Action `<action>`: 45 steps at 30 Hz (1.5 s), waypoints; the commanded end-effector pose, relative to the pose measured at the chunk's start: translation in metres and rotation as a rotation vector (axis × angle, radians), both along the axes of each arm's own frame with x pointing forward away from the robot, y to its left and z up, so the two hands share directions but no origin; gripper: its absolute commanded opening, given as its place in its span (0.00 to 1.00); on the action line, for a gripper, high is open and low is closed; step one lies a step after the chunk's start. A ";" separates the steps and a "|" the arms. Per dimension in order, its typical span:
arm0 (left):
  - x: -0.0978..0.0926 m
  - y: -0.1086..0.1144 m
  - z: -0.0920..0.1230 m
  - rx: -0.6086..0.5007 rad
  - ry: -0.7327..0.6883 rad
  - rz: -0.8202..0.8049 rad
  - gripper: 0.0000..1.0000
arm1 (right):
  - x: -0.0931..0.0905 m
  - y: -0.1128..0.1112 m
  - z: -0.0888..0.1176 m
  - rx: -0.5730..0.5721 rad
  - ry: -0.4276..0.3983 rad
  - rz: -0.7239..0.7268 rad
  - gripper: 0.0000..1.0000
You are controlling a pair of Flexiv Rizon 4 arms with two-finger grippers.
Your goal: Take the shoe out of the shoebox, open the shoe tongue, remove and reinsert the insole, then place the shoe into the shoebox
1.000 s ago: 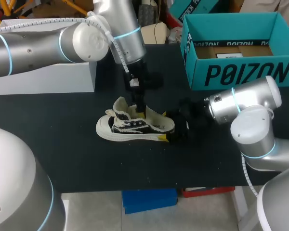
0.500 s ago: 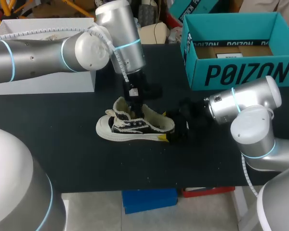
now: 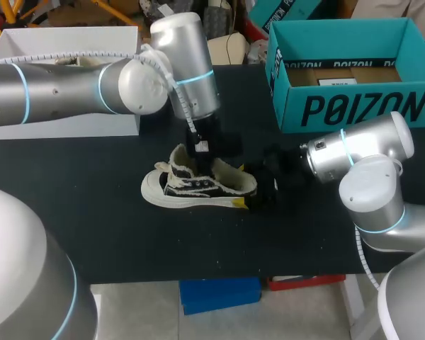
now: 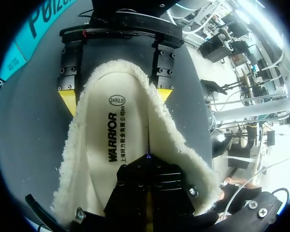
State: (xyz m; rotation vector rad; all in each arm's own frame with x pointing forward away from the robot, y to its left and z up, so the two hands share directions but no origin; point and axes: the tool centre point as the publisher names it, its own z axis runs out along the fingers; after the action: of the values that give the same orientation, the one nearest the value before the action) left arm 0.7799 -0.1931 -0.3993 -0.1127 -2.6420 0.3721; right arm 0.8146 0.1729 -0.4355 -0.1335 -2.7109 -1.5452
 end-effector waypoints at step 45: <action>0.003 0.005 -0.024 0.171 -0.383 0.029 0.34 | 0.000 0.000 -0.002 -0.001 0.000 -0.002 0.00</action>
State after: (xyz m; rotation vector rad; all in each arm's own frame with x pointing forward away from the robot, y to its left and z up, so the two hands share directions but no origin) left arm 0.7886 -0.1887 -0.4140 -0.1083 -2.9696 0.1455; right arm 0.8143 0.1726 -0.4360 -0.1327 -2.7111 -1.5452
